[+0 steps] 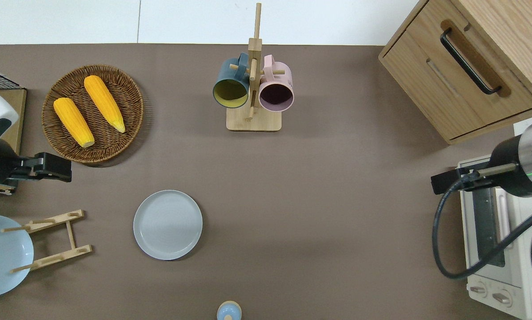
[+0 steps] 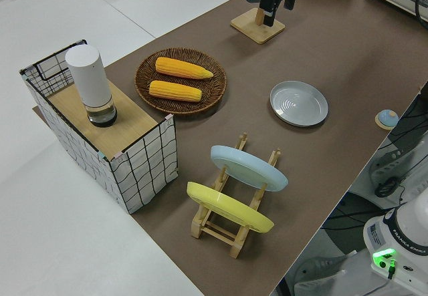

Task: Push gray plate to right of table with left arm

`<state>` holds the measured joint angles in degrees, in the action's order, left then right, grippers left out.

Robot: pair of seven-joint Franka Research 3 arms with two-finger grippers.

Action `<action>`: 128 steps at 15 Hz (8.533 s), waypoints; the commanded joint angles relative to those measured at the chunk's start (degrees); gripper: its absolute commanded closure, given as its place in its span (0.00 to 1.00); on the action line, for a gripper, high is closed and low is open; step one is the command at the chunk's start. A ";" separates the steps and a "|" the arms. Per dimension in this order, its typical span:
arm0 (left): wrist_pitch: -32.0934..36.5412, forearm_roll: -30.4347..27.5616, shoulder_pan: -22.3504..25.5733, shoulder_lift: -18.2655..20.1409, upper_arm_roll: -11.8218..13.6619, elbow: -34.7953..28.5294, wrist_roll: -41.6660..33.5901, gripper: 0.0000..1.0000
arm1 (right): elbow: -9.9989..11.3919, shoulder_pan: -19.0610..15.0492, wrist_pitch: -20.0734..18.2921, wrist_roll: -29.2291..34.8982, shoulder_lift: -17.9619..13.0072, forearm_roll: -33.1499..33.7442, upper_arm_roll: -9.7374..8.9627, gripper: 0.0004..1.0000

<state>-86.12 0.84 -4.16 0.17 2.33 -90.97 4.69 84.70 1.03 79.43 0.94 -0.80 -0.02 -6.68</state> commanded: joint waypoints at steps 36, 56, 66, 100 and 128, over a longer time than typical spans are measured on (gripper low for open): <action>-46.67 -2.51 0.55 12.40 -1.98 -53.78 0.14 0.00 | -0.50 -1.12 -0.77 0.73 -0.17 -0.33 -0.79 0.02; -54.24 -4.09 0.03 6.15 -3.30 -56.51 3.92 1.00 | -0.50 -1.12 -0.77 0.73 -0.17 -0.33 -0.79 0.02; -54.42 -4.09 -0.06 5.89 -3.39 -56.42 3.75 1.00 | -0.50 -1.12 -0.77 0.73 -0.17 -0.33 -0.79 0.02; -54.42 -1.28 -27.83 -13.27 -14.38 -33.05 61.13 1.00 | -0.50 -1.12 -0.77 0.73 -0.17 -0.33 -0.79 0.02; -25.16 0.05 -16.78 -6.25 -12.79 -17.40 39.72 0.00 | -0.50 -1.12 -0.77 0.73 -0.17 -0.33 -0.88 0.02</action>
<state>-116.09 3.21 -26.13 -10.72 -10.38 -108.85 51.67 84.70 1.03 79.43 0.94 -0.80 -0.02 -6.68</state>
